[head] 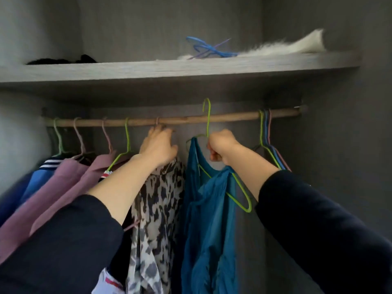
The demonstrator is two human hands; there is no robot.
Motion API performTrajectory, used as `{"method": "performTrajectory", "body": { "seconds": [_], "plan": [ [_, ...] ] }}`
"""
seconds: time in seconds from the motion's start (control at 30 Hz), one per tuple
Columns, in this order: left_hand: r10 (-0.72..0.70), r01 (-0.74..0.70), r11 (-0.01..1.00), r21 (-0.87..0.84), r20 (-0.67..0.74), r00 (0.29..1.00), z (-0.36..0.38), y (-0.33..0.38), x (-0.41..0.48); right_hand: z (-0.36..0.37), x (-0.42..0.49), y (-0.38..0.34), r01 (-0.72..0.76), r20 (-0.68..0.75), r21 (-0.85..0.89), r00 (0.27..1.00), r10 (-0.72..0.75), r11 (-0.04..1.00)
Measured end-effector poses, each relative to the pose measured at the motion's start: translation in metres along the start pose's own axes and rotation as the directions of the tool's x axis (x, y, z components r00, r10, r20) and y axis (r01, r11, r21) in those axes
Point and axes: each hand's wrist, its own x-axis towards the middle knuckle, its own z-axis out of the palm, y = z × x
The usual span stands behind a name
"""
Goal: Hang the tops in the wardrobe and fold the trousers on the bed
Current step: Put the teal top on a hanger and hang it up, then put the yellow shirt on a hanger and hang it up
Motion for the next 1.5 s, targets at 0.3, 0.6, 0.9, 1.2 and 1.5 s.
{"method": "performTrajectory", "body": {
  "seconds": [0.3, 0.6, 0.9, 1.2, 1.5],
  "plan": [
    [0.236, -0.233, 0.972, 0.037, -0.155, 0.959, 0.027, -0.014, 0.047, 0.049, 0.021, 0.021, -0.062, 0.079, -0.006, 0.995, 0.062, 0.998],
    [0.268, -0.267, 0.962, 0.061, -0.412, 0.871, 0.047, -0.01, 0.053, -0.003, 0.03, 0.025, 0.258, 0.03, -0.73, 0.937, -0.347, 0.633],
    [0.151, -0.083, 0.976, 0.203, -0.345, 0.926, 0.057, 0.016, 0.055, -0.089, 0.026, 0.031, -0.061, -0.005, -0.992, 0.901, -0.433, -0.114],
    [0.175, -0.114, 0.977, 0.183, -0.368, 0.913, 0.06, 0.012, 0.057, -0.075, 0.025, 0.023, -0.008, 0.064, -0.987, 0.899, -0.433, -0.163],
    [0.182, -0.128, 0.978, 0.165, -0.374, 0.909, 0.062, 0.009, 0.057, -0.034, 0.034, 0.014, 0.15, -0.259, -0.655, 0.876, -0.407, 0.741]
  ]
}}
